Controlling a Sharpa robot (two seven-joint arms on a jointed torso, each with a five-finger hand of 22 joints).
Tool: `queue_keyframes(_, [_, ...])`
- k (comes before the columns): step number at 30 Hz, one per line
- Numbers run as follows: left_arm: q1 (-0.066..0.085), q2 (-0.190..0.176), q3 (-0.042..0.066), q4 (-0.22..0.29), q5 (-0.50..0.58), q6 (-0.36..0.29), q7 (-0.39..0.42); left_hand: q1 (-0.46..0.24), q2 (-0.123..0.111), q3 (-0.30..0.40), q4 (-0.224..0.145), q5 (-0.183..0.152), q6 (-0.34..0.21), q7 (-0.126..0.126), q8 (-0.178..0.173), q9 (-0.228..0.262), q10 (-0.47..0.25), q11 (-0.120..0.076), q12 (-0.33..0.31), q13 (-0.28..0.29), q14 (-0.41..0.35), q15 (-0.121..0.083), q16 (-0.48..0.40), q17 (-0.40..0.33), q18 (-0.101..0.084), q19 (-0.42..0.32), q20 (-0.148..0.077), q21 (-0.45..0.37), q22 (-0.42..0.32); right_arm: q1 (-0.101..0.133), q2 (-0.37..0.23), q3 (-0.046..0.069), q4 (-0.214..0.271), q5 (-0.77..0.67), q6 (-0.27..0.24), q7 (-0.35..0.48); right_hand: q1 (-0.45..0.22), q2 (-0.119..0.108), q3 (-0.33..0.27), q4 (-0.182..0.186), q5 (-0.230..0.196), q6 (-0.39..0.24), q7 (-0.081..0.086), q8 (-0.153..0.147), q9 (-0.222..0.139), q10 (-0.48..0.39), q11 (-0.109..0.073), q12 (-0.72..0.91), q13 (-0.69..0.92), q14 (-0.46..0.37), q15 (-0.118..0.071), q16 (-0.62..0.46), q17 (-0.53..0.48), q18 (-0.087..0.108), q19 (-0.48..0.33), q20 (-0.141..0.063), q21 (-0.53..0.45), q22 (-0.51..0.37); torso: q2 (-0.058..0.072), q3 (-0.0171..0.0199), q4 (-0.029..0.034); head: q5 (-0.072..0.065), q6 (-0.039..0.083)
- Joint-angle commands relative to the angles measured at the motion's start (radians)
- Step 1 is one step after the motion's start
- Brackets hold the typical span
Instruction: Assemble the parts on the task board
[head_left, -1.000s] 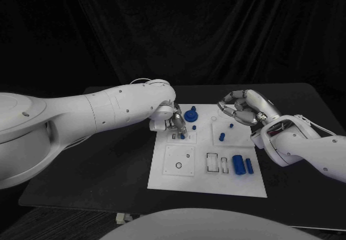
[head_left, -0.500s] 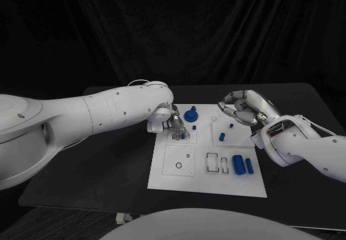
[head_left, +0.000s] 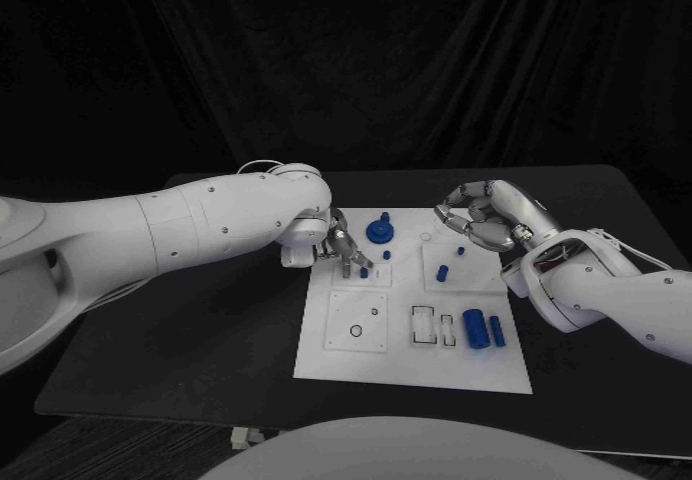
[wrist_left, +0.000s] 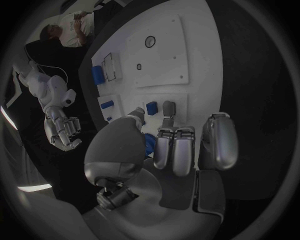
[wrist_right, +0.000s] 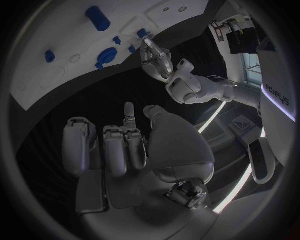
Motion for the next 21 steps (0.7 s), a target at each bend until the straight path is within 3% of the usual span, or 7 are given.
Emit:
queue_keyframes(1, [0.016, -0.021, 0.002, 0.033, -0.004, -0.067, 0.012, 0.013, 0.002, -0.008, -0.001, -0.005, 0.001, -0.01, 0.006, 0.003, 0.099, -0.008, -0.004, 0.256, 0.104, -0.01, 0.006, 0.263, 0.01, 0.039, -0.008, 0.0, 0.188, -0.002, -0.002, 0.001, 0.001, -0.012, 0.006, -0.017, 0.007, -0.001, 0.001, 0.004, -0.004, -0.007, 0.002, 0.007, -0.001, 0.108, -0.001, 0.003, 0.263, 0.106, -0.002, 0.003, 0.263, 0.011, -0.007, -0.002, -0.006, 0.196, 0.0, 0.0001, 0.0002, -0.002, 0.0])
queue_keyframes(6, [0.06, -0.077, 0.002, 0.1, -0.003, -0.085, 0.068, 0.025, 0.014, -0.023, 0.003, -0.004, 0.011, -0.016, 0.028, 0.016, 0.1, -0.012, -0.002, 0.257, 0.104, -0.012, 0.006, 0.263, 0.009, 0.042, -0.01, 0.009, 0.191, -0.002, -0.005, 0.001, 0.002, -0.013, 0.003, -0.012, 0.001, 0.0, -0.001, 0.005, -0.01, -0.006, 0.002, 0.008, -0.002, 0.108, 0.0, 0.003, 0.263, 0.106, -0.001, 0.003, 0.263, 0.011, -0.006, -0.002, -0.005, 0.196, 0.0, -0.0001, -0.0001, -0.005, 0.0])
queue_keyframes(12, [0.103, -0.124, 0.002, 0.149, -0.001, -0.044, 0.122, 0.002, 0.029, -0.063, 0.004, 0.008, -0.001, -0.014, 0.034, 0.017, 0.096, -0.009, -0.011, 0.251, 0.104, -0.009, 0.006, 0.263, 0.009, 0.04, -0.008, 0.006, 0.191, -0.002, -0.007, 0.001, 0.001, -0.013, 0.01, -0.011, -0.001, 0.0, -0.002, 0.004, -0.013, -0.006, 0.002, 0.008, -0.002, 0.108, 0.0, 0.003, 0.263, 0.106, -0.001, 0.003, 0.263, 0.011, -0.006, -0.002, -0.005, 0.196, 0.0, -0.0001, 0.0002, -0.01, 0.0])
queue_keyframes(16, [0.118, -0.128, 0.002, 0.138, 0.001, 0.004, 0.129, 0.064, 0.049, -0.074, 0.001, 0.061, -0.009, -0.01, 0.027, 0.002, 0.096, -0.005, -0.009, 0.253, 0.104, -0.006, 0.006, 0.263, 0.009, 0.039, -0.005, 0.008, 0.192, -0.003, -0.006, 0.001, 0.001, -0.013, 0.014, -0.01, -0.001, 0.0, -0.002, 0.004, -0.013, -0.006, 0.002, 0.008, -0.002, 0.108, 0.0, 0.003, 0.263, 0.106, -0.001, 0.003, 0.263, 0.011, -0.006, -0.002, -0.005, 0.196, 0.0, 0.0002, 0.0002, -0.011, 0.0])
queue_keyframes(20, [0.124, -0.112, 0.002, 0.091, 0.003, 0.053, 0.127, 0.114, 0.061, -0.087, 0.001, 0.11, -0.019, -0.003, 0.0, -0.031, 0.096, 0.001, -0.009, 0.253, 0.104, -0.001, 0.006, 0.263, 0.009, 0.037, -0.001, 0.006, 0.192, -0.003, -0.005, 0.001, 0.0, -0.013, 0.018, -0.01, -0.001, 0.0, -0.002, 0.004, -0.013, -0.006, 0.002, 0.008, -0.002, 0.108, 0.0, 0.003, 0.263, 0.106, -0.001, 0.003, 0.263, 0.011, -0.006, -0.002, -0.005, 0.196, -0.001, 0.0005, 0.0003, -0.017, 0.0])
queue_keyframes(21, [0.125, -0.107, 0.002, 0.076, 0.003, 0.061, 0.124, 0.131, 0.064, -0.086, -0.003, 0.135, -0.018, -0.002, -0.005, -0.039, 0.097, 0.001, -0.008, 0.253, 0.104, -0.001, 0.006, 0.263, 0.009, 0.037, 0.0, 0.007, 0.192, -0.003, -0.005, 0.001, 0.001, -0.013, 0.019, -0.01, -0.002, 0.0, -0.003, 0.004, -0.014, -0.006, 0.002, 0.009, -0.002, 0.108, 0.0, 0.003, 0.263, 0.106, -0.001, 0.003, 0.263, 0.011, -0.005, -0.002, -0.004, 0.197, -0.001, 0.001, 0.0006, -0.019, 0.0])
